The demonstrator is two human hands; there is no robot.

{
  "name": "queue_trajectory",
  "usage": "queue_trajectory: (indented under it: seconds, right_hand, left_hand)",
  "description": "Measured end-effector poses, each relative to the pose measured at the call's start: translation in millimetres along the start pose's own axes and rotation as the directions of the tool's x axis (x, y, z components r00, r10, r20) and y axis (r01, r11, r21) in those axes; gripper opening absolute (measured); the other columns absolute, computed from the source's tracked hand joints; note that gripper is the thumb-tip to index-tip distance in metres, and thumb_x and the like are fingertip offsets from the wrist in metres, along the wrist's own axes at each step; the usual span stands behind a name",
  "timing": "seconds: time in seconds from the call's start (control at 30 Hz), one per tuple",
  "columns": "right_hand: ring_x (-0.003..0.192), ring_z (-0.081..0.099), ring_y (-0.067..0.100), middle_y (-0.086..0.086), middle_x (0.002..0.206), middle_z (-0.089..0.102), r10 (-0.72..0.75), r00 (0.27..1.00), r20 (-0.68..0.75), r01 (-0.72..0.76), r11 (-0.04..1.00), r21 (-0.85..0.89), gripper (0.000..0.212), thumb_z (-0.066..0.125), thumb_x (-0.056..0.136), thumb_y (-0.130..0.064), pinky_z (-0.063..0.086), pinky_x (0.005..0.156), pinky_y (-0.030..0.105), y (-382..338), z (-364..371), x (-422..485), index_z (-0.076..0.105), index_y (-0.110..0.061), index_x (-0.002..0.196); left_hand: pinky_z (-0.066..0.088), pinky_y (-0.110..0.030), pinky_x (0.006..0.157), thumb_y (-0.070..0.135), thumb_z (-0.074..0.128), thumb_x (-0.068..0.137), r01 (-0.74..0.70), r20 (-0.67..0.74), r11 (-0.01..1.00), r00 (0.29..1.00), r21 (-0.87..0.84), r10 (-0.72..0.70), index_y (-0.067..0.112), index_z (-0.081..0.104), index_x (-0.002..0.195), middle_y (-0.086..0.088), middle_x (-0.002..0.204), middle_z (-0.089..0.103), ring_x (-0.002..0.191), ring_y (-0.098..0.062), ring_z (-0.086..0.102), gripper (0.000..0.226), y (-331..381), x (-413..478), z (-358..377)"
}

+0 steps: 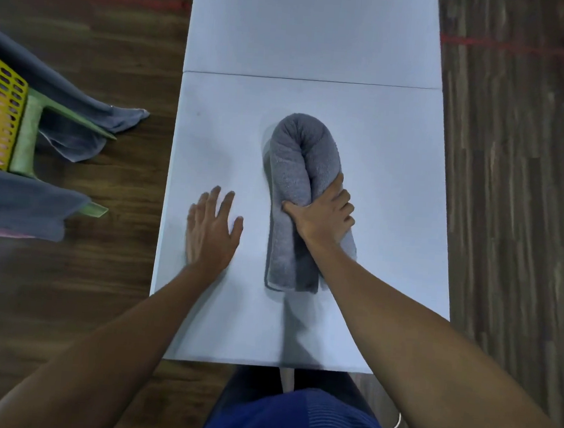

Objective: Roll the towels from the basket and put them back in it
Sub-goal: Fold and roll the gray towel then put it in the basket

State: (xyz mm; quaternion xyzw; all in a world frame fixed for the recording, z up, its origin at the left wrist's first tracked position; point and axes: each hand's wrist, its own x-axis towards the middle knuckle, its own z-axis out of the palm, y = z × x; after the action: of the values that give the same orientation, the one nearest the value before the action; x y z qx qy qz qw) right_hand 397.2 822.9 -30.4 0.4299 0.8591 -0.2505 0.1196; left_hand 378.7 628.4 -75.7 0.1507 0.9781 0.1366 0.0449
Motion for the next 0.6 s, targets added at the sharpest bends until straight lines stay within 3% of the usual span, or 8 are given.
queue_trajectory:
  seconds: [0.1, 0.3, 0.43, 0.6]
  right_hand:
    - [0.12, 0.041, 0.033, 0.012, 0.139, 0.036, -0.021, 1.0, -0.017, 0.02, 0.999, -0.025, 0.127, 0.069, 0.061, -0.073, 0.034, 0.098, 0.046, 1, 4, 4, 0.004, -0.016, 0.153]
    - [0.116, 0.045, 0.033, 0.013, 0.135, 0.041, -0.092, 0.991, -0.096, 0.084, 0.993, -0.088, 0.119, 0.069, 0.063, -0.072, 0.038, 0.094, 0.046, 2, 17, 13, 0.015, -0.012, 0.151]
    - [0.115, 0.047, 0.034, 0.014, 0.131, 0.046, -0.22, 0.968, -0.121, 0.208, 0.973, -0.101, 0.111, 0.069, 0.067, -0.067, 0.04, 0.093, 0.048, 3, 23, 19, 0.022, -0.009, 0.149]
    - [0.108, 0.054, 0.036, 0.015, 0.123, 0.052, -0.357, 0.929, -0.096, 0.361, 0.932, 0.02, 0.097, 0.074, 0.068, -0.055, 0.046, 0.092, 0.049, -1, 17, 23, 0.032, -0.009, 0.143]
  left_hand:
    - [0.017, -0.054, 0.116, 0.053, 0.033, 0.097, -0.034, 0.096, 0.995, 0.995, 0.098, 0.025, 0.02, 0.031, 0.151, -0.014, 0.157, 0.028, 0.144, -0.036, 0.025, 0.064, -30, -5, 16]
    - [0.003, -0.052, 0.121, 0.052, 0.029, 0.1, -0.017, 0.08, 0.994, 0.997, 0.109, 0.008, 0.023, 0.015, 0.156, -0.008, 0.163, 0.009, 0.15, -0.03, 0.005, 0.065, -32, -12, 38]
    - [0.003, -0.052, 0.121, 0.05, 0.032, 0.1, -0.016, 0.043, 0.993, 0.999, 0.117, 0.011, 0.022, 0.018, 0.155, -0.008, 0.163, 0.011, 0.15, -0.03, 0.006, 0.064, -34, -12, 39]
    - [0.011, -0.048, 0.119, 0.043, 0.043, 0.098, 0.013, -0.003, 0.998, 1.0, -0.062, -0.013, 0.018, 0.037, 0.149, -0.009, 0.157, 0.03, 0.147, -0.03, 0.023, 0.057, -34, -22, 24]
